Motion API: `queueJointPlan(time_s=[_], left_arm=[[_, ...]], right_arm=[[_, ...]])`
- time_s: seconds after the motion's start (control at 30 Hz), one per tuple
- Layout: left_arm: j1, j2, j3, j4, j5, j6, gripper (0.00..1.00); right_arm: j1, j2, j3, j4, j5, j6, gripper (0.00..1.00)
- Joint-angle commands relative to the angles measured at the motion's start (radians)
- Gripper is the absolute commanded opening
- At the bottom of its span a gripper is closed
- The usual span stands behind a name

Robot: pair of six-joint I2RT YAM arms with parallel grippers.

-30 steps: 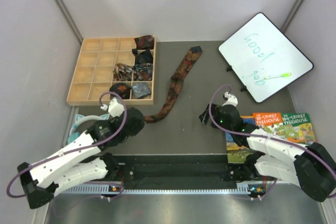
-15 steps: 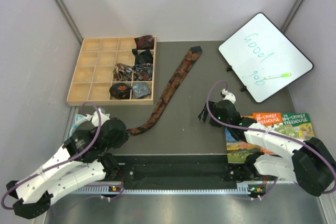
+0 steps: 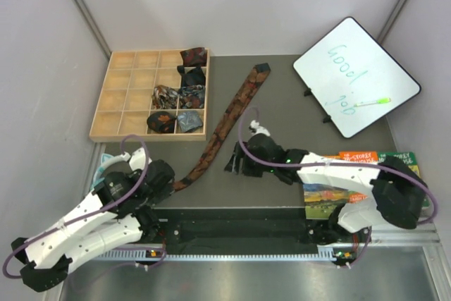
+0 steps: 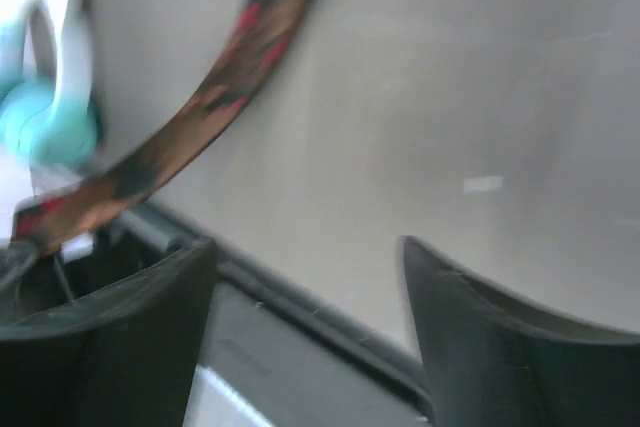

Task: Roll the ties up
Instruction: Flatten out the tie at the center of the board, then roll the tie at the center of the board.

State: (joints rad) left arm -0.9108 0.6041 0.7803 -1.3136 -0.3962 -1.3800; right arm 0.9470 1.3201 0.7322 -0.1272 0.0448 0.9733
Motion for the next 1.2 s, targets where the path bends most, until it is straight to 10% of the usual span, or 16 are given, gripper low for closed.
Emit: queueJointPlan(time_s=[0.0,0.4,1.17], left_arm=[[-0.003,0.031,-0.035,0.010,0.007,0.061,0.00],[-0.002,0.128,-0.050,0.135,-0.043,0.101,0.00],[0.000,0.371,0.027,0.296,-0.081,0.160,0.00]], right_arm=[[0.119,0.143,0.165,0.101,-0.041,0.091,0.63],[0.145,0.481,0.403,0.241,-0.232,0.191,0.10],[0.190,0.656,0.496,0.227,-0.246,0.182,0.00]])
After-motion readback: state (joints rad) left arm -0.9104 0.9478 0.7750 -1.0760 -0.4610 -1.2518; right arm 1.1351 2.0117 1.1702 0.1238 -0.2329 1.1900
